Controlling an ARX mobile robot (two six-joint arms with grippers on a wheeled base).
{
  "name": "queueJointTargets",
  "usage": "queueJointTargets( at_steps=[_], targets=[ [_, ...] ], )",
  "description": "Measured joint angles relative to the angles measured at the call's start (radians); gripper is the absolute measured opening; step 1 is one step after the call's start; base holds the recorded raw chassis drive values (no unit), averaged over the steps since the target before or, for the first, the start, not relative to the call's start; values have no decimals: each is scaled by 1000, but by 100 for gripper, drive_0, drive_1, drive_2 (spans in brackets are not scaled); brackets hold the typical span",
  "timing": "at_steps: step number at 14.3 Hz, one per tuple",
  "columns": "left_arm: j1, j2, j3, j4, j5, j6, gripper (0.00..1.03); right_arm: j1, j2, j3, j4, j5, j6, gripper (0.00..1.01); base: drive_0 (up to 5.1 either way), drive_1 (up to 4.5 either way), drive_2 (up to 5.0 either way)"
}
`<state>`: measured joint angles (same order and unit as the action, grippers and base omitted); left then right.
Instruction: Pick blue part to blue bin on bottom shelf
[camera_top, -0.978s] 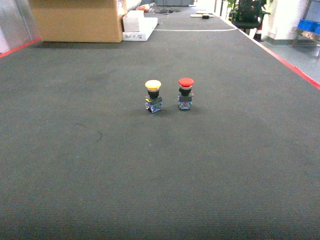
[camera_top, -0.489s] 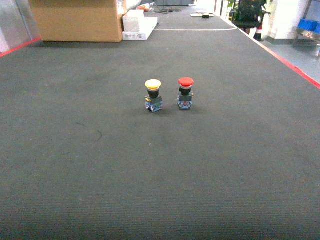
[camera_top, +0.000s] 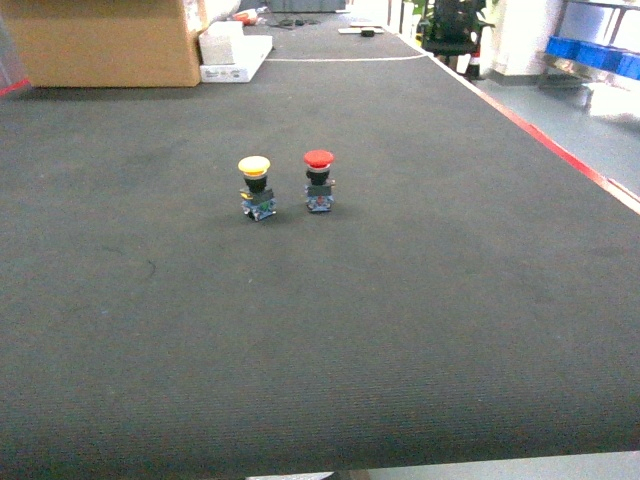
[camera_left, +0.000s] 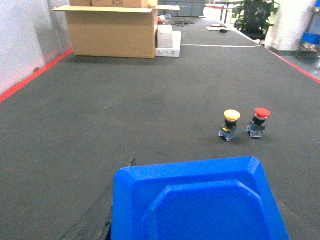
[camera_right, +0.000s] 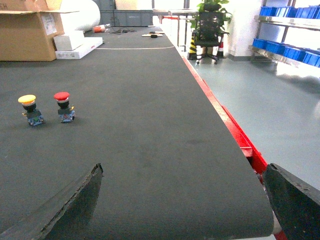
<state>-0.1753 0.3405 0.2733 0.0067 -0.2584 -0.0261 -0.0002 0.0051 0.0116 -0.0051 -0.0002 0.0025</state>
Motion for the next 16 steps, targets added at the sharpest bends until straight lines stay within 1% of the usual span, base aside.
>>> queueJointTargets(
  at_steps=[16],
  targets=[
    [0, 0, 0, 0, 0, 0, 44, 0, 0, 0, 0, 0, 0, 98, -154, -154, -154]
  ],
)
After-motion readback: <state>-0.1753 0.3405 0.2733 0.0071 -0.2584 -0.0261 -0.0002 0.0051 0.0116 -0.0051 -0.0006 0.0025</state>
